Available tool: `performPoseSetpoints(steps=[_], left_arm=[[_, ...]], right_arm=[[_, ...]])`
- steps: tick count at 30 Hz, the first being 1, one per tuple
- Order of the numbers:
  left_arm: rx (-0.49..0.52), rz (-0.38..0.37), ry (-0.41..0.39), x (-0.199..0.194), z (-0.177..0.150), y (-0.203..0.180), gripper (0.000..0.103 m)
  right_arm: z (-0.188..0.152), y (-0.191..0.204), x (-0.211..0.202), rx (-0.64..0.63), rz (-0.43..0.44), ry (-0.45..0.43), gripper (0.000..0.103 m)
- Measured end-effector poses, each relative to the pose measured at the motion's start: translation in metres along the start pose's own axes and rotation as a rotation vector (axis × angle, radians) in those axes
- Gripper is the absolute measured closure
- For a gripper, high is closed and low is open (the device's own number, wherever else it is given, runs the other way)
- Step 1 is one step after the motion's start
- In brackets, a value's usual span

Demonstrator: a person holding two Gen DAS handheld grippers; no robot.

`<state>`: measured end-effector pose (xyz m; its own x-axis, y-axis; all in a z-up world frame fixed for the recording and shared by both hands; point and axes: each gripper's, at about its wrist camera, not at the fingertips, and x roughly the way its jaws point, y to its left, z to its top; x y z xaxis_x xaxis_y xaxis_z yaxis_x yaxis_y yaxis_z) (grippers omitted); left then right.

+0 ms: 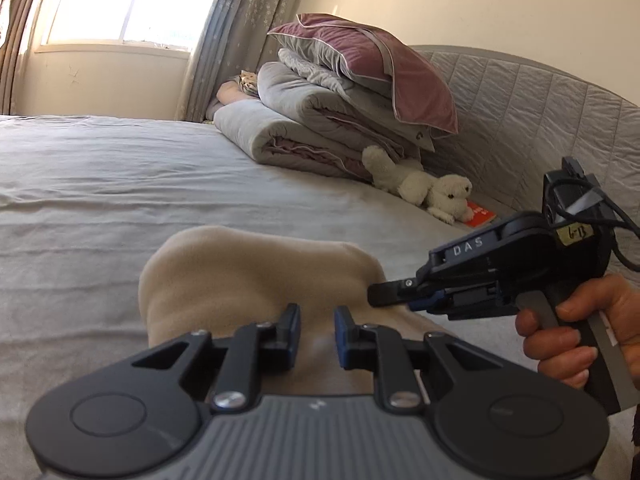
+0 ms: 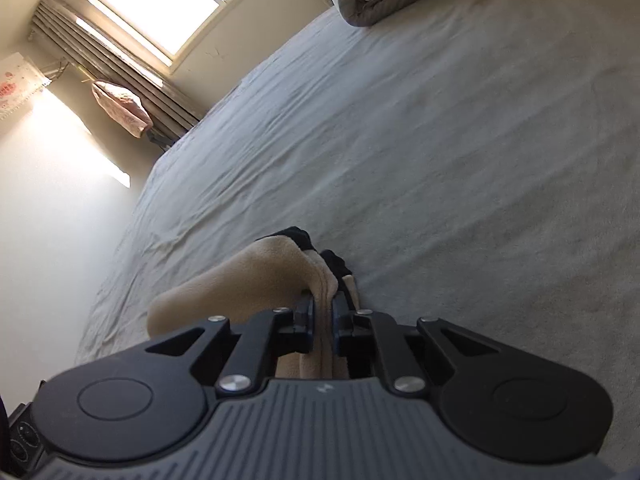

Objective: Fold clothes
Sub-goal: 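Lay the folded bundle down and open both grippers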

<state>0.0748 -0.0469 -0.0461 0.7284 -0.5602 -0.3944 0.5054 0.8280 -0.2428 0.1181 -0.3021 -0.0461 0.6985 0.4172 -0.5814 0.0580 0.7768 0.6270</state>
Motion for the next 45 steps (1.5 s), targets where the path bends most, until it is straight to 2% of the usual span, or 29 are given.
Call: performPoseSetpoints(steps=[6,11,13,17,20,22,28,32,36,38,41,45], left_arm=[[0.01,0.012,0.004,0.001,-0.004,-0.001,0.085],[0.035,0.026,0.003,0.001,-0.005,-0.005,0.084],[0.042,0.028,0.003,0.001,-0.005,-0.006,0.084],[0.048,0.02,0.005,0.0,-0.006,-0.006,0.084],[0.06,0.009,0.014,-0.001,-0.006,-0.007,0.083],[0.065,0.001,0.018,-0.002,-0.005,-0.007,0.083],[0.075,-0.01,0.026,-0.004,-0.006,-0.008,0.082],[0.096,-0.02,0.034,-0.006,-0.006,-0.01,0.082],[0.065,-0.048,0.027,-0.014,0.004,-0.003,0.082],[0.053,-0.011,-0.022,-0.02,0.013,0.002,0.082],[0.046,0.082,-0.075,-0.021,0.023,0.012,0.082],[0.017,0.152,-0.09,-0.013,0.025,0.024,0.087]], right_arm=[[0.0,0.02,-0.017,-0.105,0.009,-0.043,0.09],[-0.014,0.062,-0.02,-0.395,-0.051,-0.176,0.089],[-0.024,0.077,-0.016,-0.506,-0.1,-0.221,0.089],[-0.028,0.085,-0.006,-0.579,-0.19,-0.256,0.089],[-0.032,0.086,-0.008,-0.658,-0.283,-0.29,0.081],[-0.031,0.085,-0.013,-0.68,-0.303,-0.312,0.077],[-0.031,0.087,-0.007,-0.648,-0.115,-0.309,0.076],[-0.04,0.083,0.018,-0.686,-0.157,-0.258,0.076],[-0.043,0.073,0.029,-0.697,-0.177,-0.242,0.078],[-0.041,0.071,0.028,-0.684,-0.17,-0.24,0.078],[-0.041,0.07,0.026,-0.674,-0.165,-0.239,0.078],[-0.044,0.073,0.025,-0.681,-0.171,-0.247,0.078]])
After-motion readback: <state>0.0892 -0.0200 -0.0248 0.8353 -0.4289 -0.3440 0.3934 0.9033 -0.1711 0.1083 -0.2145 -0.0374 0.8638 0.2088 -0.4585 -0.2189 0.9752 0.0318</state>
